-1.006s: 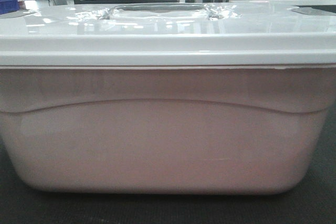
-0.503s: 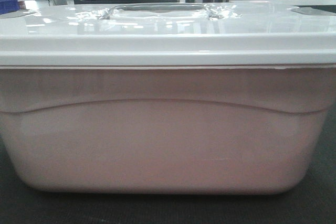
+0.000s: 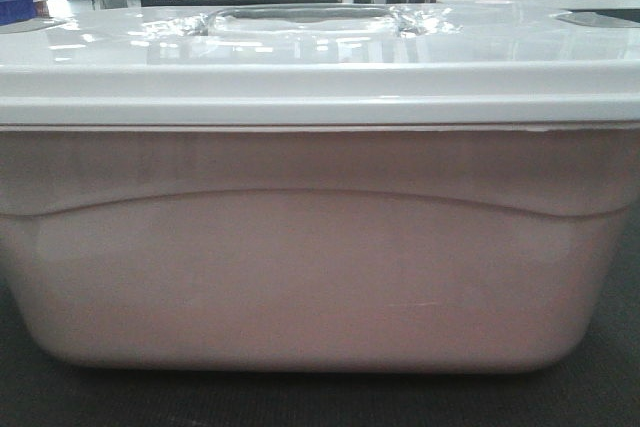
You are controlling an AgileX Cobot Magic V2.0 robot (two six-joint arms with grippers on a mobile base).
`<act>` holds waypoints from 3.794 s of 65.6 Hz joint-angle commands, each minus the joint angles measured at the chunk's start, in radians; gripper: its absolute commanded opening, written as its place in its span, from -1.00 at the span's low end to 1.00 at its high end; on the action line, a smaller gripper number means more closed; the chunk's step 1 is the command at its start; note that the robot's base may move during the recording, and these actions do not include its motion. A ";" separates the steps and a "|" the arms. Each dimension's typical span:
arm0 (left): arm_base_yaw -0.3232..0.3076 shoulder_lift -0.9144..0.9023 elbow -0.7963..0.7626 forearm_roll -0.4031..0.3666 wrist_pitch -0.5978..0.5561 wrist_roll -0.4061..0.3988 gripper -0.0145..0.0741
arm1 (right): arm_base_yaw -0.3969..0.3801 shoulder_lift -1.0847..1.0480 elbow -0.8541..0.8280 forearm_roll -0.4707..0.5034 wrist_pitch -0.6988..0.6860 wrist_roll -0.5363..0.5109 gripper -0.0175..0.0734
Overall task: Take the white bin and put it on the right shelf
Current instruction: 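Lower both grippers toward the sides of the pink bin's white lid, then close both grippers on the grey side clips of the white lid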
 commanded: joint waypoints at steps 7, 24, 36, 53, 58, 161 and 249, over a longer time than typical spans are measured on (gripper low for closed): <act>-0.004 0.039 -0.182 0.084 -0.024 0.001 -0.94 | -0.005 0.038 -0.212 -0.008 0.032 -0.003 -0.49; -0.004 0.270 -0.452 0.079 0.189 0.001 -0.94 | -0.005 0.247 -0.428 -0.008 0.035 -0.003 -0.49; -0.004 0.480 -0.617 0.079 0.267 0.001 -0.94 | -0.005 0.435 -0.589 -0.008 0.116 -0.003 -0.49; -0.004 0.743 -0.852 0.079 0.557 0.001 -0.94 | -0.005 0.743 -0.859 -0.008 0.572 -0.003 -0.49; -0.004 0.822 -0.908 0.079 0.687 0.001 -0.94 | -0.005 0.828 -0.928 -0.008 0.700 -0.003 -0.49; -0.004 1.155 -0.940 -0.251 0.846 0.016 0.28 | -0.005 1.167 -1.029 0.079 0.989 0.042 0.71; 0.208 1.352 -0.936 -1.076 1.195 0.621 0.28 | -0.249 1.387 -0.958 1.040 1.118 -0.549 0.71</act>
